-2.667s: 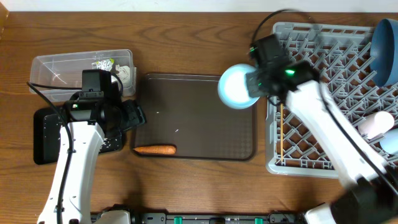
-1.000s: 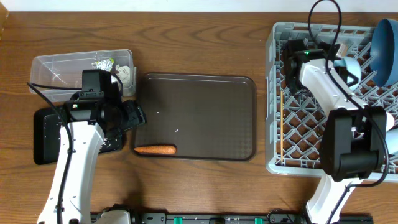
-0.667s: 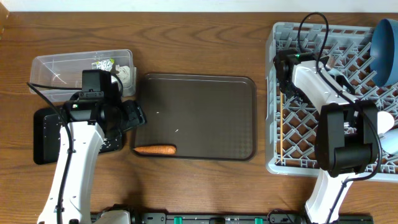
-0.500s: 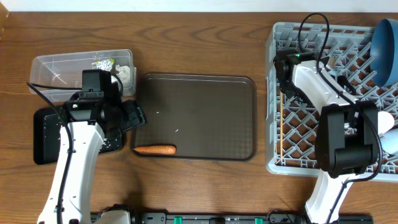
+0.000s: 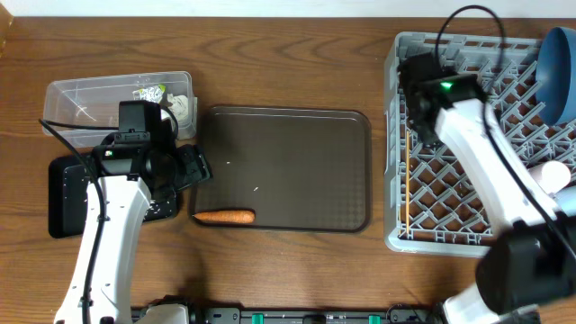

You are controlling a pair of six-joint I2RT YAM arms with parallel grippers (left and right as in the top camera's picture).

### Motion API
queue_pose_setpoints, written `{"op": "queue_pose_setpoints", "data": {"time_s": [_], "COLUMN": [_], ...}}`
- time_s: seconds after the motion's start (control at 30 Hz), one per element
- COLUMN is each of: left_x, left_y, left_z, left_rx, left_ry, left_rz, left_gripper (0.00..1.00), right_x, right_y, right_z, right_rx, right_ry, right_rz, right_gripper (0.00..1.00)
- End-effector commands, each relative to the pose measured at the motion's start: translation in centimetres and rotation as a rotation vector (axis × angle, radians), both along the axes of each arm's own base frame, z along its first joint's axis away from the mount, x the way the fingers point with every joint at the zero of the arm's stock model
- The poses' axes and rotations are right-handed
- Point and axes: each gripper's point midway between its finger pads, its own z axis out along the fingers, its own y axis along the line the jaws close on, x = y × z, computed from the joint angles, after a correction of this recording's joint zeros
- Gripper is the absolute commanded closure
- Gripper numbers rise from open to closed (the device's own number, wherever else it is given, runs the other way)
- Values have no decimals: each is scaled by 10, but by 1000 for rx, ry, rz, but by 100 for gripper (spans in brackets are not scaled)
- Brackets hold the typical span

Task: Sort waste into correct bins and load items into the dishwasher rack
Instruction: 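Release the bowl and raise the right gripper above the rack, then grasp the orange carrot on the brown tray with the left gripper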

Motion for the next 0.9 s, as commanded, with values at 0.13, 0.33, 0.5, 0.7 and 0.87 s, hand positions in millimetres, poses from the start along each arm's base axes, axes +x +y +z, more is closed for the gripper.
{"op": "queue_pose_setpoints", "data": {"time_s": [0.13,0.33,0.5,0.7,0.87], "left_x": [2,-11,-32,-48,-41], "left_y": [-2,-31,-56,-66,-67], "left_z": [4,-8,-33,-70,-94], "left_rx": [-3,-43,-93,-146,-157], "left_ry": [-11,54,206,336,318], "left_rz": [-14,-23,147,484,493], "left_gripper": [28,29,23,17,17], "right_x": [-6,-13,-12,-12,-13], "right_y": [75,95,97,97,96], "right_z": [7,5,6,5,5], "right_rx": [434,503,508,508,508], "right_ry": [46,112,105,108,111], "right_rz": [347,506,509,509,508], "right_gripper": [1,1,1,1,1]}}
